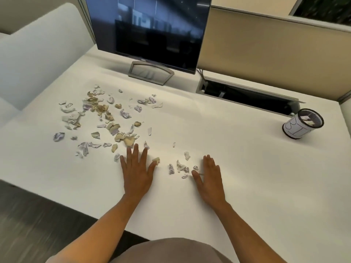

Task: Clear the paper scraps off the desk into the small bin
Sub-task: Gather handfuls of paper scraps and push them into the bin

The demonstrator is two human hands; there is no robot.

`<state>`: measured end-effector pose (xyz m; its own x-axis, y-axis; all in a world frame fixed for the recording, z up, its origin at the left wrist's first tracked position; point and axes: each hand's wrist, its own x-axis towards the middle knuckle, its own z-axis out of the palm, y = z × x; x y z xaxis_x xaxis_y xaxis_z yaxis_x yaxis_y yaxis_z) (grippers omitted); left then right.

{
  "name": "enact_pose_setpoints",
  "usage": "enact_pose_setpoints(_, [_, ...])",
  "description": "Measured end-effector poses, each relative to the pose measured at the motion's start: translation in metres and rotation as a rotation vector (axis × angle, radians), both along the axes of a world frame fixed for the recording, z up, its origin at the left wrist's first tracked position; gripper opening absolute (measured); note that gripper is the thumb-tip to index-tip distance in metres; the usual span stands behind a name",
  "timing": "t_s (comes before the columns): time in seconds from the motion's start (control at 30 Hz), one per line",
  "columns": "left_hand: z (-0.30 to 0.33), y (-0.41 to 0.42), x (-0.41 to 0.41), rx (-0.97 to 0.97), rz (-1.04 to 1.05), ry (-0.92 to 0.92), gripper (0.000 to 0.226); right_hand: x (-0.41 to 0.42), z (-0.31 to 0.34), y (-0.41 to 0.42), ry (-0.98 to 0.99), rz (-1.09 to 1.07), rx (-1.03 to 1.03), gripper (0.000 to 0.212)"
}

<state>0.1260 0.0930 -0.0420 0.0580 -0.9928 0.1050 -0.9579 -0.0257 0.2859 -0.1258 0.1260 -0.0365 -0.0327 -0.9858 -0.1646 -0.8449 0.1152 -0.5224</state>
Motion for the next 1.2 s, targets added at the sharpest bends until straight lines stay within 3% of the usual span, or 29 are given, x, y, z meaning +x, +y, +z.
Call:
enact_pose_setpoints(0.17, [-0.005,0.011,0.01,0.048,0.247,0.102,0.079,0.015,-0.005,0.003,0.141,0.042,0.023,0.089])
enact_pose_setpoints(0.3, [-0.011,0.009,0.018,0.116,0.31,0.159,0.091,0.026,-0.006,-0.003,0.205,0.091,0.022,0.089])
enact_pose_setpoints(0.53, [-0.013,-0.028,0.029,0.14,0.144,0.099,0.09,0.05,-0.012,-0.035,0.25,0.126,-0.024,0.09])
enact_pose_setpoints(0.7, [-0.015,-0.041,0.041,0.13,-0.236,0.092,0.08,0.085,-0.015,-0.059,0.264,0.276,-0.068,0.077])
enact_pose_setpoints(0.8, [-0.007,-0.054,0.058,0.051,-0.373,0.259,0.068,0.096,-0.011,-0.073,0.031,0.284,-0.113,0.071])
enact_pose_setpoints(0.9, [-0.005,-0.079,0.081,-0.097,-0.29,0.268,0.059,0.092,-0.002,-0.093,-0.23,0.098,-0.092,0.06])
enact_pose_setpoints(1.03, [-0.006,-0.115,0.095,0.037,-0.191,0.258,0.077,0.093,-0.002,-0.125,-0.128,0.152,-0.064,0.058])
enact_pose_setpoints(1.2, [-0.005,-0.136,0.085,0.153,-0.412,0.21,0.083,0.113,0.003,-0.153,0.104,0.367,0.024,0.059])
